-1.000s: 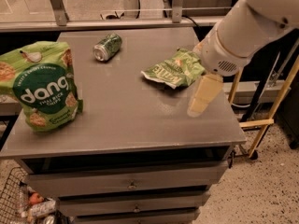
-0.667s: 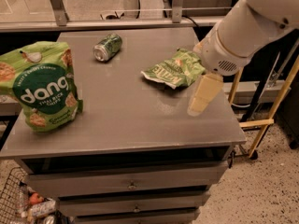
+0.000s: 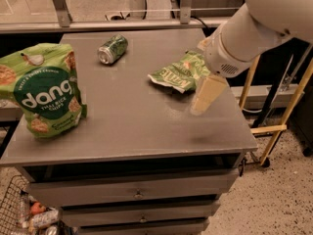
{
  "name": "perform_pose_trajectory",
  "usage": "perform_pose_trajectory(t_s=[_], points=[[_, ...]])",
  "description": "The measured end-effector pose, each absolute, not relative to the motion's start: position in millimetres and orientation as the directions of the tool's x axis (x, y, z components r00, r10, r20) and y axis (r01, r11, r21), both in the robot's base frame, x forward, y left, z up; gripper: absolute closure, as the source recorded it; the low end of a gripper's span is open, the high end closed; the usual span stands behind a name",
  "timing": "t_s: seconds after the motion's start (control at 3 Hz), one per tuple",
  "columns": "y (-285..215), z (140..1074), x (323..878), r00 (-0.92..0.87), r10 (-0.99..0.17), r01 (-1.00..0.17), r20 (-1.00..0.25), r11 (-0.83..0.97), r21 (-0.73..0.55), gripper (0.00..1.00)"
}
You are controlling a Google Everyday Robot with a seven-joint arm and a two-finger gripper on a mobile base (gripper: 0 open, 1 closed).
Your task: Move green jalapeno chip bag near green rice chip bag
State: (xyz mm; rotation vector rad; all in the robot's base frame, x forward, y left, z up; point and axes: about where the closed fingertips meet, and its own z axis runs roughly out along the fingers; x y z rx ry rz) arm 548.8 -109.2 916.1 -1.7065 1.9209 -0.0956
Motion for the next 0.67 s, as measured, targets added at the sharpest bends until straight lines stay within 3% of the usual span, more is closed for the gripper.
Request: perform_pose_trajectory(t_s=[0.67], points=[[-71,885,588,0.042,-0.925,-0.888,-0.377,0.138,-0.438,0.00]])
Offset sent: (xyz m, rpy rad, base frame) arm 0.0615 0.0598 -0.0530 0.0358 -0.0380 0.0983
